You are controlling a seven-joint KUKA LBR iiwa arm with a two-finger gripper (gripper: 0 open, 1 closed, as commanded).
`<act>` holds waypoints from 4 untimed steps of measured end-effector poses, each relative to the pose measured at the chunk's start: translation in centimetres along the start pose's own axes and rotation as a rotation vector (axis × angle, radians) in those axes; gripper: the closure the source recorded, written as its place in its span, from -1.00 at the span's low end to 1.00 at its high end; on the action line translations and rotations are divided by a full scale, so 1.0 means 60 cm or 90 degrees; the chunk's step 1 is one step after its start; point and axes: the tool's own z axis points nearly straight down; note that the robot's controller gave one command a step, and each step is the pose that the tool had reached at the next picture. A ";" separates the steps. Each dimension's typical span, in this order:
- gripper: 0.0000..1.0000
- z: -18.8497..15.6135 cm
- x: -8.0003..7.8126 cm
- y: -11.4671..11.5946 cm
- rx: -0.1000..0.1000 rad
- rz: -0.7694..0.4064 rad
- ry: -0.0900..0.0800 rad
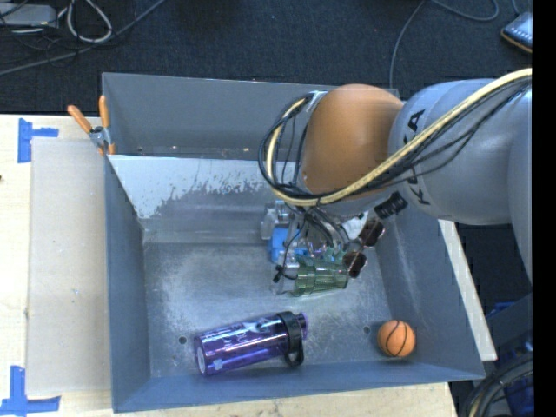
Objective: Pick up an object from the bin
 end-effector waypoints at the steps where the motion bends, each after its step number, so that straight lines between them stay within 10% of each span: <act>1: -1.00 -0.008 -0.003 -0.001 0.000 0.001 -0.005; 4: -1.00 0.105 0.153 0.063 0.001 -0.386 -0.001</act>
Offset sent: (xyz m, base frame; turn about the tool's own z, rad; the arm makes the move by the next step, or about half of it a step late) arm -0.0648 0.0276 -0.1092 -0.3070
